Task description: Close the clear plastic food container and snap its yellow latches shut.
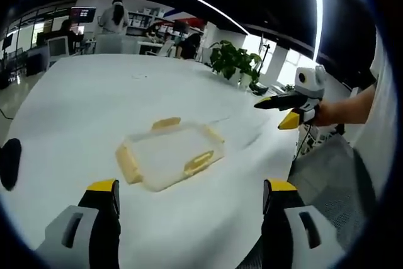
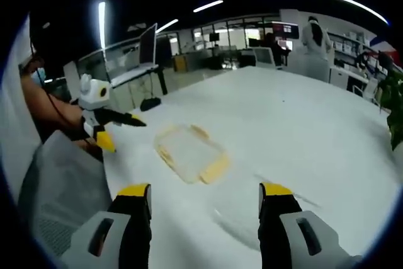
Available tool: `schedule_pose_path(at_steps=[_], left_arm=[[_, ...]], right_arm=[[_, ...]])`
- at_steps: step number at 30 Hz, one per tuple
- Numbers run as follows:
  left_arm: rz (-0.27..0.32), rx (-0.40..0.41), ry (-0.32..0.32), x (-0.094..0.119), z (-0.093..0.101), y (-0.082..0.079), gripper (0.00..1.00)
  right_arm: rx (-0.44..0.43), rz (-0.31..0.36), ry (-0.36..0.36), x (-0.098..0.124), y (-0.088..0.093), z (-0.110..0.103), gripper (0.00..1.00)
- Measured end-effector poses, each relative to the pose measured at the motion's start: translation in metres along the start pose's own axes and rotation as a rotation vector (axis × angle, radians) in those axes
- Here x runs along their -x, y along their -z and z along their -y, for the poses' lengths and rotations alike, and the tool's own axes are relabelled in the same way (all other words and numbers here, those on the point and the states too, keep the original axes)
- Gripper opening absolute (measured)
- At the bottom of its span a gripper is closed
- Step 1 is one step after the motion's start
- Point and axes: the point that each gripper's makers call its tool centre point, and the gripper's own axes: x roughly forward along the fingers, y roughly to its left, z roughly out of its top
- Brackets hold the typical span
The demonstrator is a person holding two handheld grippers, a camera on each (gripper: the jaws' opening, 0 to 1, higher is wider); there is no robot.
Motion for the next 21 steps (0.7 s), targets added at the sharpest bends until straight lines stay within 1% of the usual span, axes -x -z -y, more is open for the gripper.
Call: schedule_pose_path(at_steps=[4,7,15,21], left_arm=[[0.002,-0.012,-0.002,-0.002,-0.004,-0.003,0.95],[-0.005,-0.009,0.003,-0.004,-0.006,-0.003,0.95],[-0.028,-0.039,0.012,-0.005,-0.012,-0.003,0.94],[-0.064,-0.085,0.028,-0.008,-0.016,-0.002,0.93]], right_arm=[[0.019,-0.002,-0.01,-0.005,-0.002,-0.001,0.69],[0.046,-0.018,-0.021,-0.01,-0.001,-0.003,0.69],[0.099,-0.025,-0.041,-0.021,-0.01,-0.003,0.68],[0.159,-0.05,-0.07,-0.03,-0.016,-0.001,0.67]])
